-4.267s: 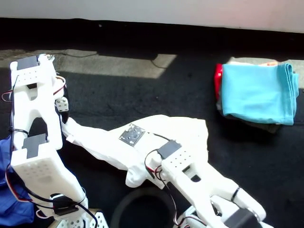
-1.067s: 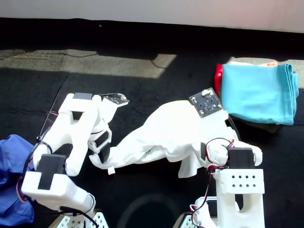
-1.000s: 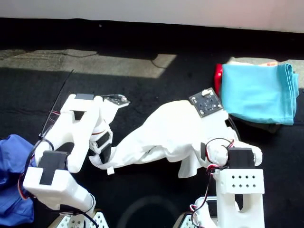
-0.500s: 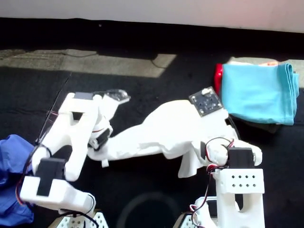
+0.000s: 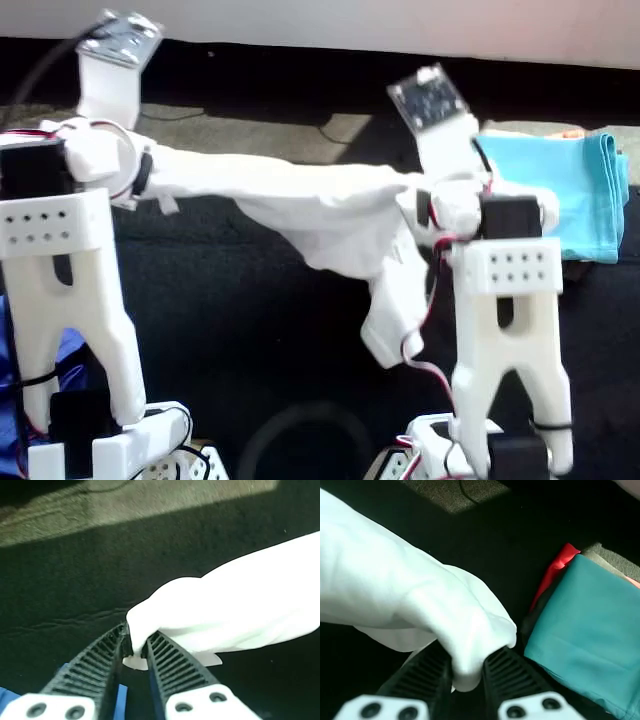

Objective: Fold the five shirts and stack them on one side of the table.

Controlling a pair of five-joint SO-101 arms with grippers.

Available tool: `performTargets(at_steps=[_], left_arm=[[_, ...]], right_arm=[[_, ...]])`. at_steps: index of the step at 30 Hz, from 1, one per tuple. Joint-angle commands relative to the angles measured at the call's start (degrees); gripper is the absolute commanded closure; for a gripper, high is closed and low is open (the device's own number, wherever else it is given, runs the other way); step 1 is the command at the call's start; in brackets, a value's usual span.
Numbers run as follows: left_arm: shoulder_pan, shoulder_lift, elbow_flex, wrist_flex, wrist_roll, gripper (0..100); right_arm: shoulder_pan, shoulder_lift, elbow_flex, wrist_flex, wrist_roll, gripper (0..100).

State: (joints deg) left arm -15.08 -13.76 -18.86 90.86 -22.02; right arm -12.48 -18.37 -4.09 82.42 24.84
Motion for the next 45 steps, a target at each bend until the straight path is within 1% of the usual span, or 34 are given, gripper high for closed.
performTargets(at_steps=[1, 6, 7, 9, 11, 14, 21, 24, 27, 37, 40, 45], left_arm=[[-3.47, -2.42, -7.34, 0.70, 0.53, 99], [-5.93, -2.95, -13.85, 1.49, 0.53, 99], [-5.93, -2.86, -15.34, 2.64, 0.53, 99], [-5.32, -2.42, -16.84, 5.36, 0.53, 99], [-4.53, -2.33, -15.34, 6.51, 0.44, 99], [-4.44, -2.33, -8.48, 5.80, 0.26, 99], [-4.53, -2.42, 14.11, -2.73, 0.18, 99], [-4.53, -2.42, 21.67, -6.24, 0.18, 99], [-4.53, -2.42, 27.56, -8.26, 0.18, 99], [-4.53, -2.51, 40.75, -14.42, 0.09, 99], [-4.44, -2.51, 43.03, -16.44, 0.09, 99], [-4.35, -2.51, 47.08, -18.64, 0.09, 99]], right_arm=[[-1.54, 9.01, -28.79, 7.08, 0.26, 99.0], [-1.45, 19.38, -52.88, 18.42, 0.26, 99.1], [-1.45, 20.26, -55.60, 18.95, 0.18, 99.1], [-1.45, 20.62, -54.64, 18.68, -2.20, 99.1], [-2.33, 20.88, -50.33, 18.68, -3.52, 99.1], [-5.49, 20.88, -40.04, 18.59, -3.78, 99.1], [-12.35, 20.44, -21.05, 15.60, -3.87, 99.1], [-14.73, 20.35, -14.90, 15.16, -4.13, 99.1], [-16.22, 19.03, -8.57, 13.85, -6.24, 99.1], [-16.40, 7.60, 29.23, -4.00, -8.09, 98.9], [-16.57, 6.37, 35.74, -6.11, -8.00, 97.9], [-21.05, 3.82, 40.84, -5.41, -7.91, 88.7]])
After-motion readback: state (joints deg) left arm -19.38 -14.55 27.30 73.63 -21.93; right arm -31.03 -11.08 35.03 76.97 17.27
